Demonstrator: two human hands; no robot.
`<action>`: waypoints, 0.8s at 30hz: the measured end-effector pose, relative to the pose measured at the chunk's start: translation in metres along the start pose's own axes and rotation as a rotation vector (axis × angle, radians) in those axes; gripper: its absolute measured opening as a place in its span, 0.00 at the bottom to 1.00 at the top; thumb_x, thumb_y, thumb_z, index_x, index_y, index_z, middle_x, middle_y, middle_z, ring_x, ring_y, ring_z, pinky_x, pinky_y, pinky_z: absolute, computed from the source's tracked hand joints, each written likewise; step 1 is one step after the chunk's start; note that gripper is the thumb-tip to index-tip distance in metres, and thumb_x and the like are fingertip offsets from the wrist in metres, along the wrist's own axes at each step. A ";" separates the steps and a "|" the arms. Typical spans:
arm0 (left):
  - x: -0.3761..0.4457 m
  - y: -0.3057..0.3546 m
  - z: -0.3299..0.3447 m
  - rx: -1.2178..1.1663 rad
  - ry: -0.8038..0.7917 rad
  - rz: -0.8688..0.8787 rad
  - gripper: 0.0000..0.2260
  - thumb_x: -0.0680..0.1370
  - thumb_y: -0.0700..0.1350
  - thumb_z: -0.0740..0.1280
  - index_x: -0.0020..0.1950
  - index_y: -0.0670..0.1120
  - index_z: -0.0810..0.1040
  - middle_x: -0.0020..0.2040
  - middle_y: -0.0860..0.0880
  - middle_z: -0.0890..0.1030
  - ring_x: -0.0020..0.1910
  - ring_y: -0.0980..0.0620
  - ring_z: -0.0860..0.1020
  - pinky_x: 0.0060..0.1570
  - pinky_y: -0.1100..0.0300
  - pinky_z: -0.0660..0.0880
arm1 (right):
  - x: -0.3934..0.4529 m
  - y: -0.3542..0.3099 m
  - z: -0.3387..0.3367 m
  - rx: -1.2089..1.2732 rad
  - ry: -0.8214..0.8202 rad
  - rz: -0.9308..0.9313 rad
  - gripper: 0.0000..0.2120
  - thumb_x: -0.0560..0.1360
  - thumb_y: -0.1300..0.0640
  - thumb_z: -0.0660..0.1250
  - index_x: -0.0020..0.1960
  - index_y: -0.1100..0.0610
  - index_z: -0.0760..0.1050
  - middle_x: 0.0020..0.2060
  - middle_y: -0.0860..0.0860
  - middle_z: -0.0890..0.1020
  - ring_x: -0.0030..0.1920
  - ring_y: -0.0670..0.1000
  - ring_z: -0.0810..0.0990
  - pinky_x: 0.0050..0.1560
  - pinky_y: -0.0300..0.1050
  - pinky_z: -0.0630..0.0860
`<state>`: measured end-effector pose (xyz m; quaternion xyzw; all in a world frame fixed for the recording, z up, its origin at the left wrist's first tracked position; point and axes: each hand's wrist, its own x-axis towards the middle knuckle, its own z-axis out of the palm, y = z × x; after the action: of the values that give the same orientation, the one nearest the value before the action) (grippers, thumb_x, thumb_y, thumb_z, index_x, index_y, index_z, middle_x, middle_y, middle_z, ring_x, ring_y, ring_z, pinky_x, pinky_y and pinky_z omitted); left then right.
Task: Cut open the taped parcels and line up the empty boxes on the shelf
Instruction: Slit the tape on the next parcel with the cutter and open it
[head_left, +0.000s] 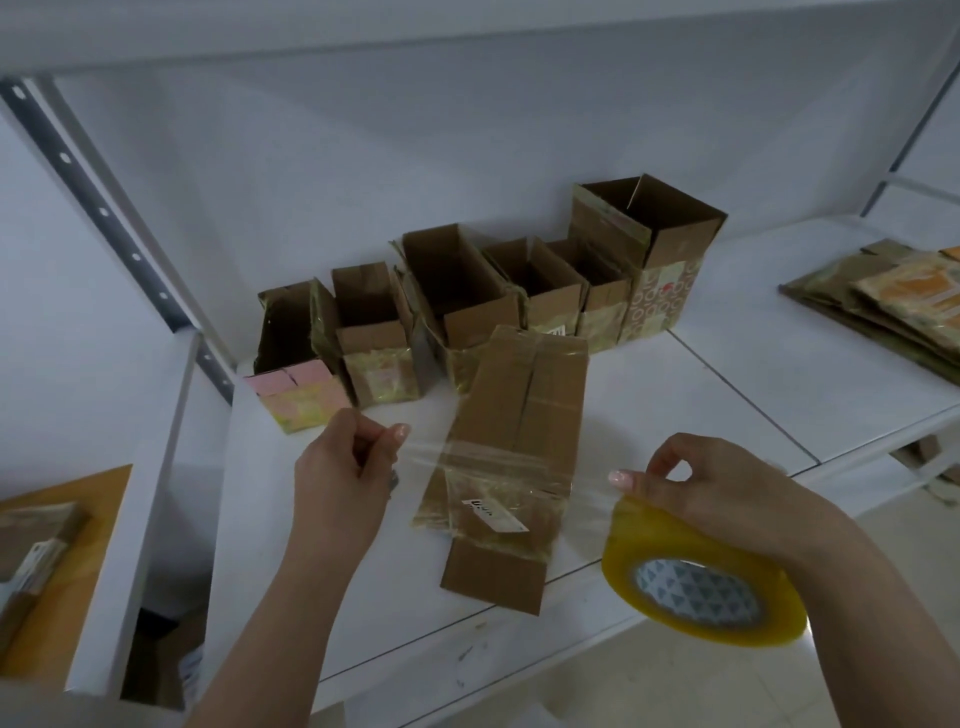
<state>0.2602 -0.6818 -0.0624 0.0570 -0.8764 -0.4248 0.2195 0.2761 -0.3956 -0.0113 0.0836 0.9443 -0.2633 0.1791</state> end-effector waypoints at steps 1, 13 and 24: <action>-0.001 -0.001 0.001 0.000 0.002 -0.001 0.11 0.78 0.46 0.68 0.39 0.43 0.72 0.29 0.49 0.78 0.29 0.62 0.77 0.32 0.75 0.69 | 0.001 0.000 0.001 0.008 -0.004 0.004 0.26 0.68 0.28 0.62 0.55 0.46 0.73 0.48 0.46 0.76 0.41 0.43 0.74 0.36 0.38 0.69; -0.003 -0.030 0.028 -0.017 -0.157 -0.224 0.12 0.79 0.49 0.67 0.40 0.43 0.73 0.33 0.46 0.79 0.26 0.54 0.77 0.30 0.63 0.72 | 0.020 0.007 0.027 0.038 -0.082 0.078 0.26 0.71 0.32 0.65 0.57 0.50 0.72 0.51 0.49 0.77 0.50 0.51 0.78 0.56 0.50 0.78; -0.023 -0.034 0.056 -0.661 -0.412 -0.766 0.12 0.81 0.46 0.63 0.45 0.38 0.74 0.28 0.49 0.71 0.24 0.55 0.67 0.27 0.61 0.68 | 0.041 0.006 0.057 0.062 -0.071 0.035 0.25 0.71 0.31 0.64 0.56 0.49 0.73 0.49 0.48 0.77 0.47 0.49 0.79 0.54 0.49 0.79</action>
<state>0.2540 -0.6563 -0.1265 0.2158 -0.6376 -0.7295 -0.1210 0.2564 -0.4181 -0.0755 0.0963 0.9272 -0.2918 0.2142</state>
